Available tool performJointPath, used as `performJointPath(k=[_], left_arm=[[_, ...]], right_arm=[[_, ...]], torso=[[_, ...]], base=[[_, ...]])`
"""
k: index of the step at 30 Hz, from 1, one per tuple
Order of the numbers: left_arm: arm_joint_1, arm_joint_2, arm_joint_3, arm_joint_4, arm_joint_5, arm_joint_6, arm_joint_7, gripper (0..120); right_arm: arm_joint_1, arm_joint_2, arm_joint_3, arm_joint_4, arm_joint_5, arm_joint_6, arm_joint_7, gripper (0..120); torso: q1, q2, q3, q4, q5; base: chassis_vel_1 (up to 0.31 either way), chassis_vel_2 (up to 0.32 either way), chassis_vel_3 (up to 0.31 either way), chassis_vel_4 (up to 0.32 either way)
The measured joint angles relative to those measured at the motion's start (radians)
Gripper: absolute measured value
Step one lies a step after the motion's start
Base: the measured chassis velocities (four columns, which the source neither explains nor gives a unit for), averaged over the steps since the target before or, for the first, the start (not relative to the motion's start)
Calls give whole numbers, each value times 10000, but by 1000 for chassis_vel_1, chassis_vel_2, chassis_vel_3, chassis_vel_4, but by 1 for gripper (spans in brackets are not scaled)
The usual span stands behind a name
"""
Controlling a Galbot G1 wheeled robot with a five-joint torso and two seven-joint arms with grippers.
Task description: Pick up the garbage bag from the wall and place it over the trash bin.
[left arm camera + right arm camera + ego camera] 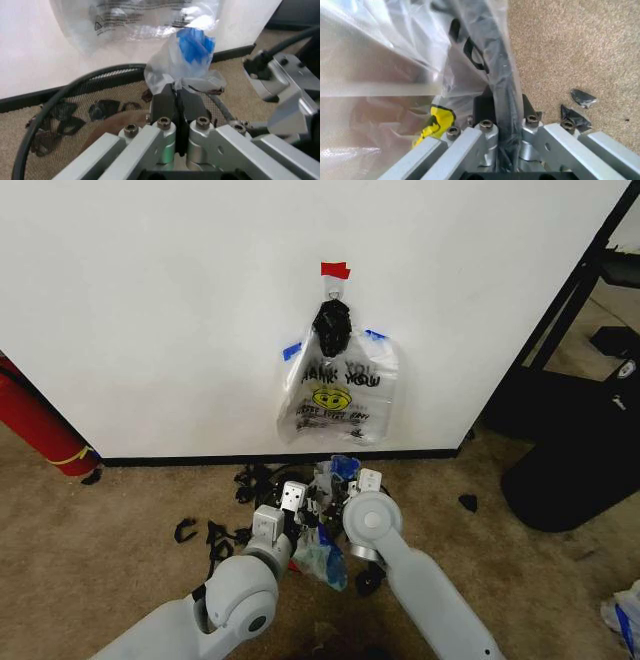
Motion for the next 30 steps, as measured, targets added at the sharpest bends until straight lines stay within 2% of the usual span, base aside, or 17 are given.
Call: performJointPath(k=[9,17,30], left_arm=[[-6,97,-432,-21,-29,-59,-2,0],[117,631,-1157,-528,-417,-31,-43,0],[523,1316,-2123,-1040,-889,120,-184,0]], right_arm=[[-380,-76,222,432,-354,283,-660,0],[-1072,-352,1295,1416,-474,692,-1391,0],[-2497,-1169,2111,3163,-118,680,-1626,0]], torso=[[0,0,1,0,-1],[0,0,0,-2,0],[0,1,0,0,0]], base=[[0,0,0,0],[0,0,0,0],[0,0,0,0]])
